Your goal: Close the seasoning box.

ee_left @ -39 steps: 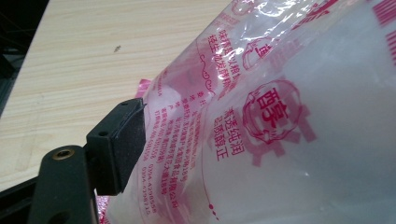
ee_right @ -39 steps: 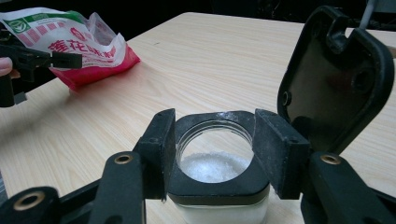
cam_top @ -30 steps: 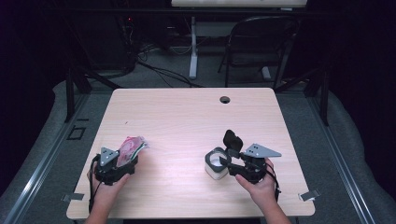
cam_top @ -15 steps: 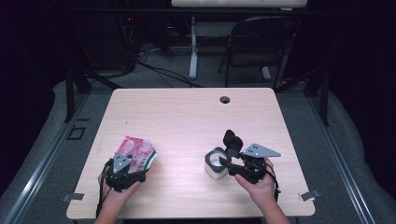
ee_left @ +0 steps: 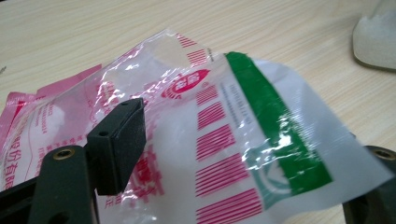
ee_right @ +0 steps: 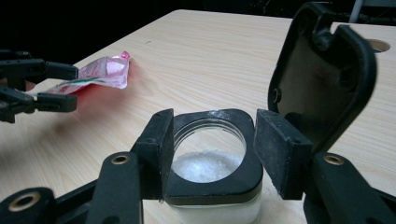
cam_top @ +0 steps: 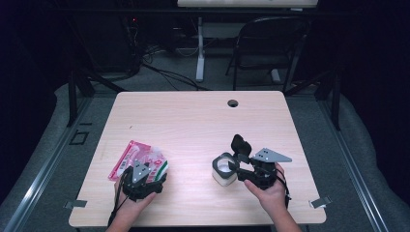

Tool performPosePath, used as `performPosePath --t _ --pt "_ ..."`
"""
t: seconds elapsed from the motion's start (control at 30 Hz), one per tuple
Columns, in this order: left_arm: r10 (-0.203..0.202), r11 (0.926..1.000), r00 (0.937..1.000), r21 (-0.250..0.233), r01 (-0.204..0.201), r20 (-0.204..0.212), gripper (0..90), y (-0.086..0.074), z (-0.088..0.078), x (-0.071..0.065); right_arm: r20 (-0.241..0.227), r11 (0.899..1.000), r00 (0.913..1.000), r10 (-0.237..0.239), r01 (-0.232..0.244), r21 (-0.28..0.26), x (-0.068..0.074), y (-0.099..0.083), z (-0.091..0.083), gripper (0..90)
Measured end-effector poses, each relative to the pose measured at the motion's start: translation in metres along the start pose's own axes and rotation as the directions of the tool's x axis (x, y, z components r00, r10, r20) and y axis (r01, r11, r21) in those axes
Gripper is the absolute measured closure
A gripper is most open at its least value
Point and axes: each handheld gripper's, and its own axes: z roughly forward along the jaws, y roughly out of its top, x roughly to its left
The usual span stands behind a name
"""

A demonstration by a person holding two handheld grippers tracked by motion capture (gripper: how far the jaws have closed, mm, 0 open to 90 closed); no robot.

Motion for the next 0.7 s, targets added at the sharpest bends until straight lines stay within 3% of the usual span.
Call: performPosePath --t 0.17,0.47,0.7 --pt "0.008 1.0000 0.9995 -0.002 -0.008 0.030 25.6 0.004 0.003 -0.009 0.003 1.000 1.0000 0.005 -0.005 -0.001 0.000 0.002 -0.002 48.6" --pt "0.057 0.9983 0.9954 0.006 -0.058 0.077 26.9 0.007 0.012 -0.029 0.017 1.000 0.9999 0.000 0.000 0.005 0.000 0.005 -0.006 51.3" --pt "0.062 0.9980 0.9927 0.009 -0.063 0.103 27.8 0.007 0.015 -0.035 0.028 1.000 0.9995 0.016 -0.016 -0.006 -0.004 0.007 -0.010 53.2"
